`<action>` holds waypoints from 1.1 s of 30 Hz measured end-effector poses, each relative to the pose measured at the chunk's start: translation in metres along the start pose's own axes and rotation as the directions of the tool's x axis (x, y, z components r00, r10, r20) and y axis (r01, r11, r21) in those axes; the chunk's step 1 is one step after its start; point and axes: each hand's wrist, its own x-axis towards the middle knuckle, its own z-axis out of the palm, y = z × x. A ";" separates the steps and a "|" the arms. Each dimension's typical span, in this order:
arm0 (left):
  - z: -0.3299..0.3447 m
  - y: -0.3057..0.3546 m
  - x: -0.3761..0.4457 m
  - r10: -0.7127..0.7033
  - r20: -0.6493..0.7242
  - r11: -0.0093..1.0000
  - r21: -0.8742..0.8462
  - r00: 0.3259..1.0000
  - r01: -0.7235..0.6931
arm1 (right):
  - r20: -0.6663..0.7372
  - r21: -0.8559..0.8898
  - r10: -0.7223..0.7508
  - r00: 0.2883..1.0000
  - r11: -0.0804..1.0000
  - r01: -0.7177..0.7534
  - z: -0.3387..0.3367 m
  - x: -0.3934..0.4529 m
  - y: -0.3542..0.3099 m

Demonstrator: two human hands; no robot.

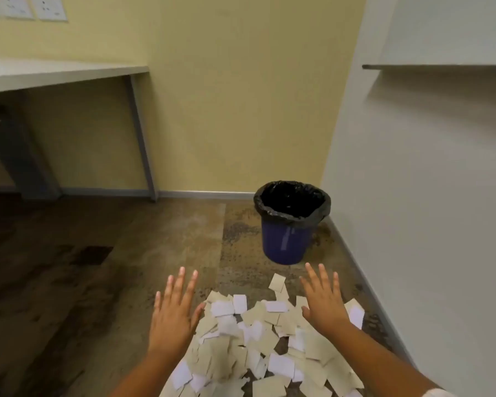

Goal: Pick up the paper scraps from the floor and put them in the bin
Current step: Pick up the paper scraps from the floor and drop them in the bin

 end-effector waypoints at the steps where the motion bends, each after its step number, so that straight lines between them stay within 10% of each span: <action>1: 0.006 -0.002 -0.003 -0.059 0.023 0.998 0.010 0.998 0.059 | 0.065 -0.005 -0.019 0.998 1.000 0.019 0.011 -0.001 -0.002; 8: 0.080 -0.022 -0.039 -0.300 0.316 0.953 0.056 0.900 0.298 | 0.252 0.017 -0.069 0.965 0.998 0.067 0.091 -0.027 -0.034; 18: 0.197 -0.048 -0.094 -0.209 0.720 0.978 0.139 0.662 0.157 | 0.450 0.043 -0.089 0.889 0.996 0.078 0.185 -0.060 -0.069; 26: 0.253 -0.052 -0.100 -0.286 0.742 0.956 0.179 0.607 0.231 | 0.707 0.186 -0.115 0.698 0.982 -0.027 0.248 -0.053 -0.076; 33: 0.257 -0.047 -0.060 -0.316 0.701 0.946 0.178 0.639 0.272 | 0.720 0.262 -0.194 0.667 0.965 -0.002 0.262 -0.025 -0.074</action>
